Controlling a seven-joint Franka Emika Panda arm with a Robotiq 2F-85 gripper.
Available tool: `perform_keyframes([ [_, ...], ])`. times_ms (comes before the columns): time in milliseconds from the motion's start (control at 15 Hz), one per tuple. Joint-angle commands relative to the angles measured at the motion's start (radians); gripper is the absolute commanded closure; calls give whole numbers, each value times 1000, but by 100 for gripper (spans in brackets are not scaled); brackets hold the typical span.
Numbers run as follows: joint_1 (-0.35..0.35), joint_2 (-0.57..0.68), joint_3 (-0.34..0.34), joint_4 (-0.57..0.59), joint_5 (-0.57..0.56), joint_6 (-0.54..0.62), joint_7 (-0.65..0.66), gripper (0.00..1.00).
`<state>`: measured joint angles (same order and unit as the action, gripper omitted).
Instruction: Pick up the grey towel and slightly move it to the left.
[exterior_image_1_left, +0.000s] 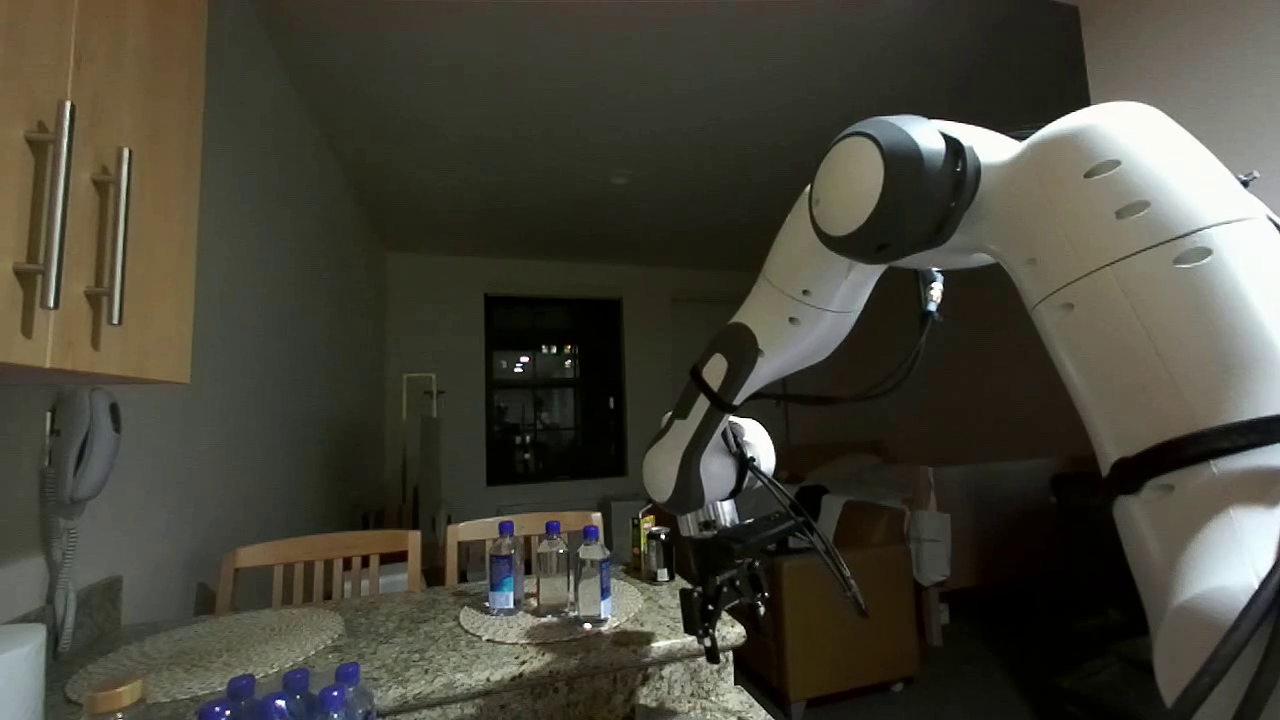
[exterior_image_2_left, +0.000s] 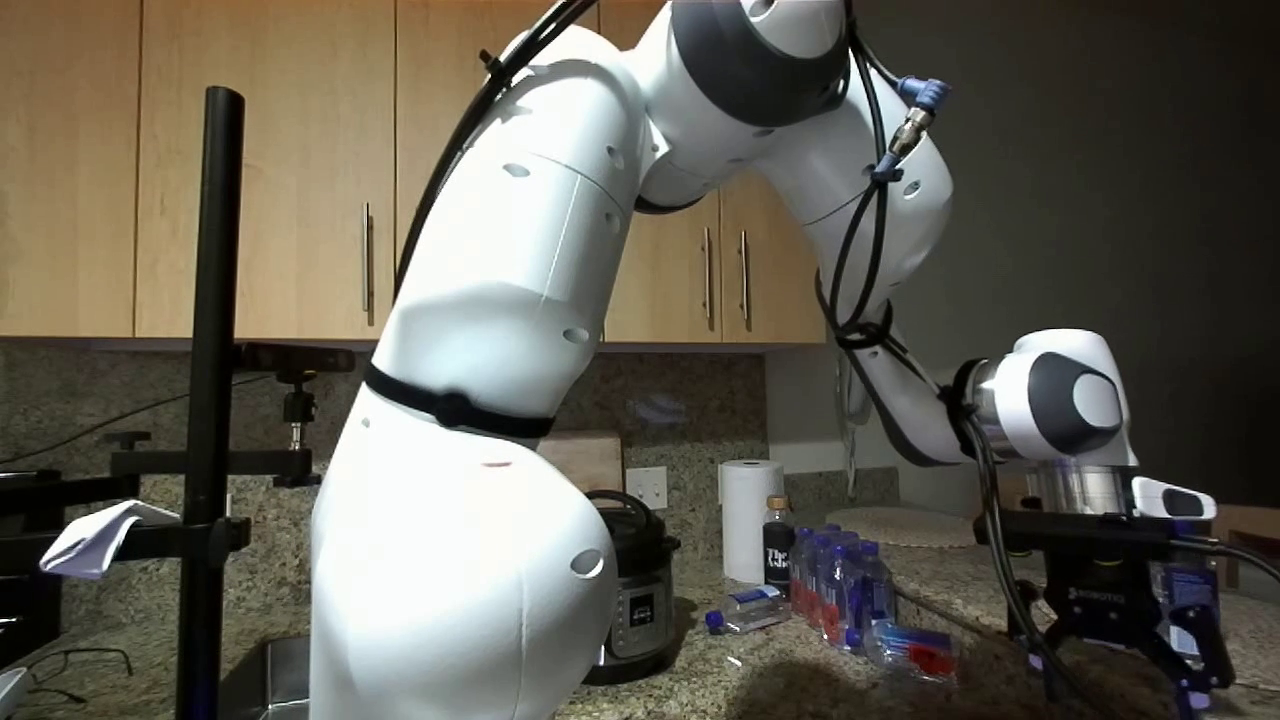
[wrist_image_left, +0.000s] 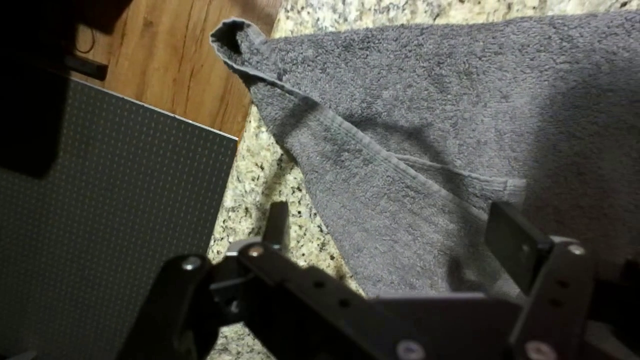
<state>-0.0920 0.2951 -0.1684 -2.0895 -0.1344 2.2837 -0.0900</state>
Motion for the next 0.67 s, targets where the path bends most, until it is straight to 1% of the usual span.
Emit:
perform_keyframes([
  [0,-15,-30,23,-75,8,50,8,0],
  [133,-20,-32,35,-124,51,117,16,0],
  [333,-27,-23,70,-211,168,264,-2,0],
  [600,-26,12,128,-273,272,410,-21,0],
])
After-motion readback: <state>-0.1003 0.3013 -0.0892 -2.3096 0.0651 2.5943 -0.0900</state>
